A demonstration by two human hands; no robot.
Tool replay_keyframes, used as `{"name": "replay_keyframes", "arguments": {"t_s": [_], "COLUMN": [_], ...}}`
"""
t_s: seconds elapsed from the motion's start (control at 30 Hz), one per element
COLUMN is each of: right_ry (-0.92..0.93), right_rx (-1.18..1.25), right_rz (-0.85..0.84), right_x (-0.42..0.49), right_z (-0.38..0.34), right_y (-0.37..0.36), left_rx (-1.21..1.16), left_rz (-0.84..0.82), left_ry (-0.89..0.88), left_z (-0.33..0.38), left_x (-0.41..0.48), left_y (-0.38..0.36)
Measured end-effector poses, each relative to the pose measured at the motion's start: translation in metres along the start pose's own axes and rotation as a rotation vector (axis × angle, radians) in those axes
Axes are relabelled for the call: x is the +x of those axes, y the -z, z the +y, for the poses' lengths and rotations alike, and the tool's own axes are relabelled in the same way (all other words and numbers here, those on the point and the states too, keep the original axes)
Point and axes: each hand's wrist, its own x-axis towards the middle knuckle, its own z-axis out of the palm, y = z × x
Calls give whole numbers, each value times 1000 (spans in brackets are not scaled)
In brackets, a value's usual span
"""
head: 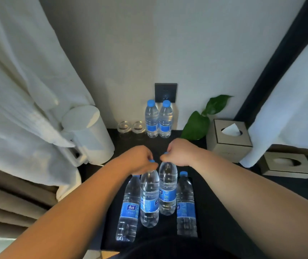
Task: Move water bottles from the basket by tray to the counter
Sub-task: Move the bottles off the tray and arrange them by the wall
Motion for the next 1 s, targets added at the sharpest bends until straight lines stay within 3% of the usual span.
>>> {"name": "replay_keyframes", "arguments": {"t_s": [0.43,1.0], "right_ry": [98,-54], "right_rx": [-16,149], "right_rz": [427,503], "right_x": [-1,59], "right_z": [-13,11], "right_y": [55,74], "left_rx": [-78,117], "left_rz": [352,434], "left_ry": [-88,-76], "left_z": [19,13], "left_x": [3,67], "left_y": [55,78]}}
